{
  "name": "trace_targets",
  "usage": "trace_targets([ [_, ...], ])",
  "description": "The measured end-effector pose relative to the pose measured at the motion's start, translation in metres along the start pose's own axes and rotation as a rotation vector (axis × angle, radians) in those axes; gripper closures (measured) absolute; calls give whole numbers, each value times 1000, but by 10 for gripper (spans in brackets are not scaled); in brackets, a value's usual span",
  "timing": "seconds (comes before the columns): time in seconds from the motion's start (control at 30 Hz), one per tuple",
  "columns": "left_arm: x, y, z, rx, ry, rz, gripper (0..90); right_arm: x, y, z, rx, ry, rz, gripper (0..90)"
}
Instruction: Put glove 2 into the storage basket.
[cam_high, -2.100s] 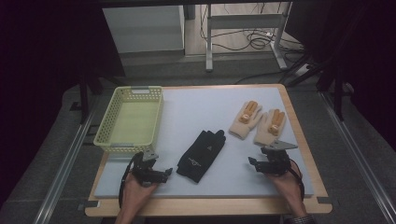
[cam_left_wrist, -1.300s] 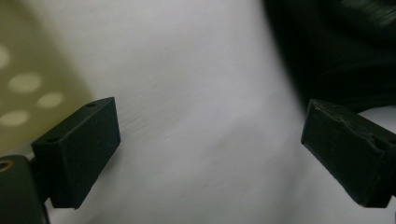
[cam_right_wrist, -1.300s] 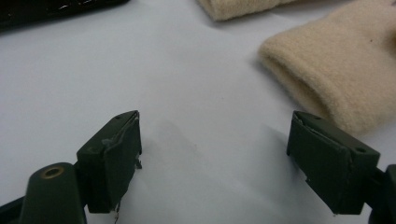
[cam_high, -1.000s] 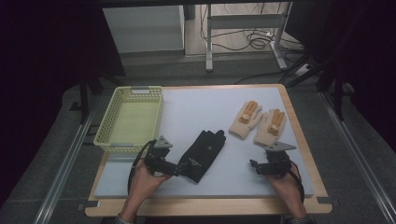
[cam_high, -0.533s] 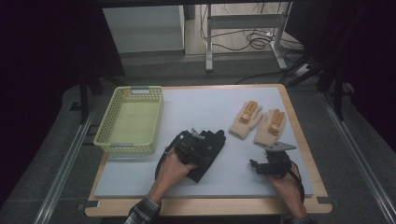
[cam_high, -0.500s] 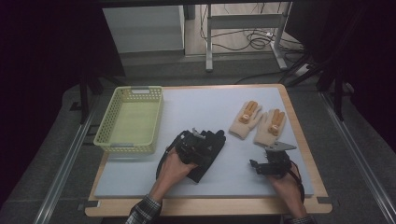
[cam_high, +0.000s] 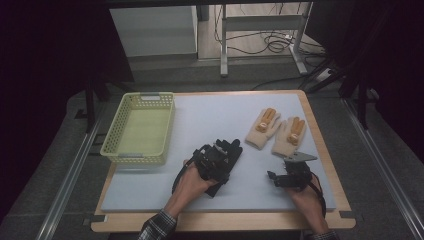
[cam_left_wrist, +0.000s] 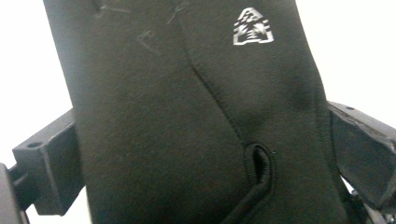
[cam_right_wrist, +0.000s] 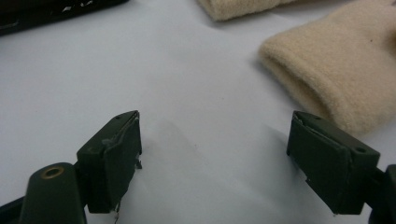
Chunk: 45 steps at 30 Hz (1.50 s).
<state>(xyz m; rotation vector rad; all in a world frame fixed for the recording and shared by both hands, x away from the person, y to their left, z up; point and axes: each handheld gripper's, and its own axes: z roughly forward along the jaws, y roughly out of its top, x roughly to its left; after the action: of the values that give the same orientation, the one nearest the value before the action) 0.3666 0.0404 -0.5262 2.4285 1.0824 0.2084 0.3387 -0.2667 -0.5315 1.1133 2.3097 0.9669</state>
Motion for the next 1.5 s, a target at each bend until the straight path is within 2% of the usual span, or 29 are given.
trace_targets([
  [0.07, 4, -1, -4, -8, 1, -12, 75, 0, 0, 0, 0, -1, -2, 175],
  [0.2, -2, -2, -7, -13, 22, -13, 144, 0, 0, 0, 0, 0, -1, 175],
  [0.3, -5, -3, -12, -14, 17, -5, 301, 0, 0, 0, 0, 0, 0, 175],
  [0.37, -3, -4, -16, -17, 5, 7, 487, 0, 0, 0, 0, 0, 0, 175],
  [0.4, -3, -4, -16, -17, 5, 7, 539, 0, 0, 0, 0, 0, 0, 175],
  [0.43, 0, -5, -18, -17, -15, 15, 567, 0, 0, 0, 0, 0, -1, 175],
  [0.5, 1, -5, -20, -17, -24, 26, 611, 0, 0, 0, 1, 0, 0, 175],
  [0.63, 5, -3, -23, -16, -51, 25, 630, 0, 0, 0, 1, 0, 0, 175],
  [0.67, 9, -1, -30, -32, -65, 14, 631, 0, 0, 0, 1, 0, 0, 175],
  [0.83, 19, 7, -51, -61, -35, 4, 627, 0, 0, 0, 1, 0, 1, 175],
  [0.93, 27, 14, -67, -68, 2, 2, 624, 0, 0, 0, 0, 0, 0, 175],
  [1.0, 39, 20, -82, -71, 35, -9, 620, 0, 0, 0, 1, 0, 2, 175],
  [1.07, 44, 22, -86, -77, 46, -20, 618, 0, 0, 0, 1, 0, 2, 175],
  [1.1, 54, 24, -96, -83, 74, -35, 617, 0, 0, 0, 1, 1, 1, 175],
  [1.17, 65, 25, -106, -88, 106, -53, 615, 0, 0, 0, 1, 1, 1, 175],
  [1.2, 65, 25, -106, -88, 106, -53, 615, 0, 0, 0, 1, 0, 1, 175],
  [1.33, 96, 21, -131, -100, 177, -115, 612, 0, 0, 0, -2, 1, 2, 175],
  [1.37, 96, 21, -131, -100, 177, -115, 610, 0, 0, 0, -2, 1, 2, 175],
  [1.4, 109, 17, -140, -105, 207, -146, 608, 0, 0, 0, -2, 0, 2, 175],
  [1.43, 109, 17, -140, -105, 207, -146, 606, 0, 0, 0, -2, 0, 2, 175],
  [1.47, 116, 14, -143, -104, 222, -160, 606, 0, 0, 0, -2, 1, 2, 174],
  [1.5, 131, 8, -149, -102, 254, -191, 603, 0, 0, 0, -2, 1, 2, 175],
])
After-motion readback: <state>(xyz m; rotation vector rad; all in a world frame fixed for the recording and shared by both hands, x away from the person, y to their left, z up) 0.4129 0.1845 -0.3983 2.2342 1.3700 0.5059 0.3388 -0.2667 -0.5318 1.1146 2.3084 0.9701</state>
